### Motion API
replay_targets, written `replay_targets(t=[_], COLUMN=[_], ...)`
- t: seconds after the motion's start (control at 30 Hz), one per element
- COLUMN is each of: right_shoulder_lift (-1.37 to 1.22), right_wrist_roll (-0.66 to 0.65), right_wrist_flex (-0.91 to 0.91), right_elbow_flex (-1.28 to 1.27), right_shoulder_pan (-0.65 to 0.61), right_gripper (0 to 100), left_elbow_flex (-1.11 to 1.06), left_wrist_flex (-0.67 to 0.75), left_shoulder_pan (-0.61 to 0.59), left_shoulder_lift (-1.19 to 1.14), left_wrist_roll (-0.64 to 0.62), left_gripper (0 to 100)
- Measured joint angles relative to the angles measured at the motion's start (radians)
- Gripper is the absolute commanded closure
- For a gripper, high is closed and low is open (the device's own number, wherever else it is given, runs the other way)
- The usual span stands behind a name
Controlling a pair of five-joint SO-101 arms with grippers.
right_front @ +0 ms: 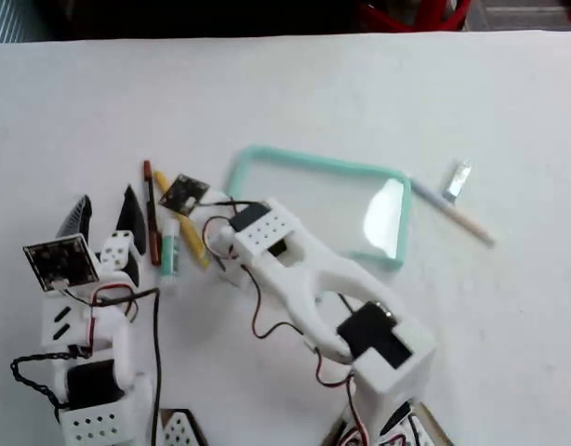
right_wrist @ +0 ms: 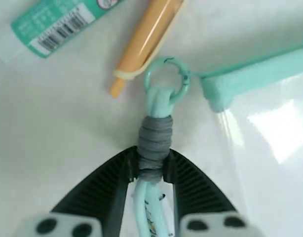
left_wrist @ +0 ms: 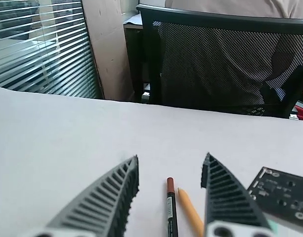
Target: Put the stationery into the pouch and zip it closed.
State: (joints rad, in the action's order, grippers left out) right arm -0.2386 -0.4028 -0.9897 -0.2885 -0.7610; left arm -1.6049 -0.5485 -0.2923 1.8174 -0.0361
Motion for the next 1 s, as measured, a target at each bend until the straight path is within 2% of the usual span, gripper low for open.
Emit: replay_targets(t=[0.13, 0.23, 0.4, 0.53, 0.7, 1.0], right_shoulder_lift=[0.172, 0.325, 0.577, 0.72, 0.766, 0.769], right_wrist_roll=[0.0, 0.0, 0.0, 0.0, 0.0, 0.0], right_wrist_flex=[-0.052, -0.074, -0.176, -0.252, -0.262, -0.262], right_elbow_flex=[-0.002, -0.012, -0.005, 0.057, 0.132, 0.371], right_shoulder_pan=[0.02, 0.032, 0.035, 0.086, 0.176, 0.186], right_gripper=[97.8, 97.4, 97.4, 97.6, 97.8, 97.8], left_elbow_flex=[0.0, -0.009, -0.032, -0.032, 0.029, 0.161], left_wrist_flex=[0.0, 0.0, -0.011, -0.095, -0.252, -0.288], left_shoulder_pan=[0.005, 0.057, 0.164, 0.255, 0.354, 0.488], left_shoulder_lift=[0.0, 0.0, 0.0, 0.0, 0.0, 0.0], left_wrist_roll=[0.0, 0.006, 0.157, 0.221, 0.253, 0.19], left_gripper=[78, 78, 78, 72, 71, 71])
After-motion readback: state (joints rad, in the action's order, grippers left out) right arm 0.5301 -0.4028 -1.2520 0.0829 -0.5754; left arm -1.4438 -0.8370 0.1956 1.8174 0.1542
